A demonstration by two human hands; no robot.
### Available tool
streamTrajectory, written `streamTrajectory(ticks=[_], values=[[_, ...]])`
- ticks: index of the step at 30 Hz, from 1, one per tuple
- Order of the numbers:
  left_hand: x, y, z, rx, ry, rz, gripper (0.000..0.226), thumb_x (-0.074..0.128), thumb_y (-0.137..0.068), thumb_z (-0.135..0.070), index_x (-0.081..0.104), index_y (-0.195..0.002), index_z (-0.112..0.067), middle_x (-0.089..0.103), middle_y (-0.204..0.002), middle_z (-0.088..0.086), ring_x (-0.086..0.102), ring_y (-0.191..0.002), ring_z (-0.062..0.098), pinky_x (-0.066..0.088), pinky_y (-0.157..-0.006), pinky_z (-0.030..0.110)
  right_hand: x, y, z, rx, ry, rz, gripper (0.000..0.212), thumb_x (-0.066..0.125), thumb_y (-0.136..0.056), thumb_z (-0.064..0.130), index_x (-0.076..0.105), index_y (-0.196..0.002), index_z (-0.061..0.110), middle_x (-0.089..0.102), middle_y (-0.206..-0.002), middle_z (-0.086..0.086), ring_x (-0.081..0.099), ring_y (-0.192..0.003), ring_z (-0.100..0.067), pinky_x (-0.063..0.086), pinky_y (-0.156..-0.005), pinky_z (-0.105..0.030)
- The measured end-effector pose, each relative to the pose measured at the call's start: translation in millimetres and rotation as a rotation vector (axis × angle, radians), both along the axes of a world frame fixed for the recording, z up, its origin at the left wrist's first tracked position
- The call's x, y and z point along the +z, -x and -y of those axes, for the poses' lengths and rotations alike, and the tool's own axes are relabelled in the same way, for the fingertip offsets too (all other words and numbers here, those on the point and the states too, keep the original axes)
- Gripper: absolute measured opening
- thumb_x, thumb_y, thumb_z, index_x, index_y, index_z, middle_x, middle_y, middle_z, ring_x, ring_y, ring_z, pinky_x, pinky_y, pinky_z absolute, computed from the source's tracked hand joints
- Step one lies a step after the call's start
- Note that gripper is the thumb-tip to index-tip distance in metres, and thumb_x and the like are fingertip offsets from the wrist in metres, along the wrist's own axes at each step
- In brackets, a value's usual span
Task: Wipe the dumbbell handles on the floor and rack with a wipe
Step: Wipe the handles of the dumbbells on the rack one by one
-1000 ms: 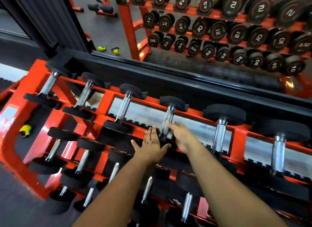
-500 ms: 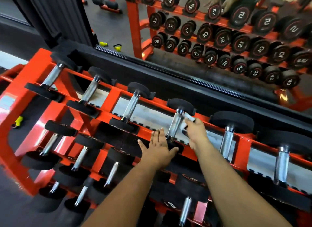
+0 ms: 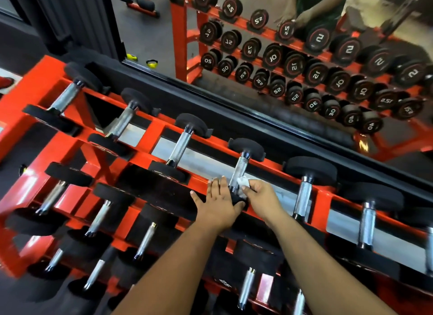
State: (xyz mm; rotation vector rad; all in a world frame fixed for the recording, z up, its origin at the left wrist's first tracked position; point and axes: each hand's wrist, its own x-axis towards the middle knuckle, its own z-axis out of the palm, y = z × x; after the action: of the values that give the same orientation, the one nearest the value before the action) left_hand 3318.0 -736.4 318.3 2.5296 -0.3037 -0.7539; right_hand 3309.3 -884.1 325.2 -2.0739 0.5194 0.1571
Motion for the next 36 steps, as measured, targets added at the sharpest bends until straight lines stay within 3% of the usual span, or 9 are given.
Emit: streamTrajectory(ticks=[5, 8, 13, 17, 19, 23, 28, 33, 36], values=[[-0.2, 8.8, 1.6, 0.032, -0.033, 0.095, 0.091, 0.030, -0.099, -0.068, -0.017, -0.159, -0.018, -0.013, -0.170, 0.009, -0.016, -0.156, 0.024, -0.013, -0.114, 0.072, 22.0, 19.5, 35.6, -0.050, 0.076, 0.183, 0.020, 0.062, -0.097, 0.020, 0.066, -0.114, 0.031, 0.071, -0.104, 0.012, 0.067, -0.097, -0.009, 0.058, -0.087, -0.039], [2.6, 23.3, 10.6, 0.113, -0.003, 0.148, 0.088, 0.038, -0.101, -0.061, -0.009, -0.161, -0.017, -0.006, -0.170, 0.013, -0.012, -0.156, 0.027, -0.009, -0.117, 0.069, 31.4, 40.9, 71.6, -0.031, 0.151, 0.268, 0.015, 0.062, -0.095, 0.025, 0.064, -0.105, 0.036, 0.071, -0.102, 0.014, 0.069, -0.095, -0.012, 0.060, -0.080, -0.045], [12.6, 56.2, 47.6, 0.189, -0.006, 0.259, 0.083, 0.041, -0.101, -0.060, 0.006, -0.162, -0.016, -0.009, -0.168, 0.021, -0.018, -0.154, 0.033, -0.008, -0.123, 0.060, 44.9, 77.7, 133.2, 0.118, 0.551, 0.327, 0.025, 0.061, -0.097, 0.019, 0.073, -0.116, 0.031, 0.073, -0.089, 0.002, 0.067, -0.081, -0.022, 0.042, -0.069, -0.027], [19.9, 92.1, 102.2, 0.097, 0.016, 0.272, 0.088, 0.030, -0.099, -0.068, 0.002, -0.163, -0.015, -0.012, -0.169, 0.015, -0.021, -0.154, 0.028, -0.014, -0.120, 0.053, 23.7, 84.4, 175.2, 0.479, 0.723, 0.253, 0.041, 0.053, -0.095, 0.021, 0.063, -0.134, 0.031, 0.064, -0.137, -0.002, 0.060, -0.126, -0.025, 0.048, -0.101, -0.032], [19.7, 107.1, 127.1, 0.081, 0.060, 0.235, 0.086, 0.022, -0.099, -0.069, 0.002, -0.163, -0.016, -0.008, -0.170, 0.013, -0.016, -0.156, 0.026, -0.010, -0.122, 0.052, 12.0, 80.7, 188.2, 0.738, 0.838, 0.280, 0.054, 0.056, -0.091, 0.005, 0.057, -0.142, 0.025, 0.052, -0.150, -0.001, 0.044, -0.142, -0.022, 0.036, -0.115, -0.039], [21.1, 122.5, 158.4, 0.147, 0.138, 0.161, 0.087, 0.030, -0.100, -0.067, 0.001, -0.163, -0.015, -0.005, -0.170, 0.012, -0.010, -0.157, 0.025, -0.003, -0.126, 0.048, 13.0, 72.2, 214.7, 1.130, 1.010, 0.345, 0.059, 0.050, -0.096, 0.013, 0.042, -0.151, 0.031, 0.037, -0.160, 0.010, 0.025, -0.151, -0.011, 0.014, -0.124, -0.050], [30.3, 126.4, 168.5, 0.128, 0.036, 0.167, 0.106, 0.042, -0.094, -0.073, -0.007, -0.161, -0.007, -0.009, -0.168, 0.019, -0.013, -0.156, 0.030, -0.005, -0.125, 0.044, 18.2, 64.8, 211.6, 0.843, 1.121, 0.272, 0.082, 0.046, -0.092, 0.002, 0.008, -0.162, 0.023, 0.003, -0.170, 0.000, -0.002, -0.156, -0.018, 0.004, -0.124, -0.047], [28.8, 119.7, 172.8, 0.115, 0.038, 0.151, 0.111, 0.051, -0.092, -0.069, -0.009, -0.160, -0.006, -0.011, -0.168, 0.019, -0.013, -0.156, 0.030, -0.002, -0.126, 0.042, 8.7, 86.9, 215.1, 1.080, 0.901, 0.356, 0.063, 0.049, -0.097, 0.011, 0.035, -0.156, 0.029, 0.025, -0.165, 0.006, 0.016, -0.154, -0.014, 0.011, -0.125, -0.041], [29.9, 116.6, 172.2, 0.096, 0.025, 0.121, 0.115, 0.052, -0.091, -0.071, -0.014, -0.160, -0.008, -0.015, -0.168, 0.017, -0.015, -0.155, 0.030, -0.003, -0.126, 0.042, 8.6, 75.0, 224.2, 0.924, 1.030, 0.381, 0.071, 0.047, -0.094, 0.006, 0.027, -0.159, 0.028, 0.019, -0.167, 0.003, 0.015, -0.154, -0.016, 0.012, -0.125, -0.045]])
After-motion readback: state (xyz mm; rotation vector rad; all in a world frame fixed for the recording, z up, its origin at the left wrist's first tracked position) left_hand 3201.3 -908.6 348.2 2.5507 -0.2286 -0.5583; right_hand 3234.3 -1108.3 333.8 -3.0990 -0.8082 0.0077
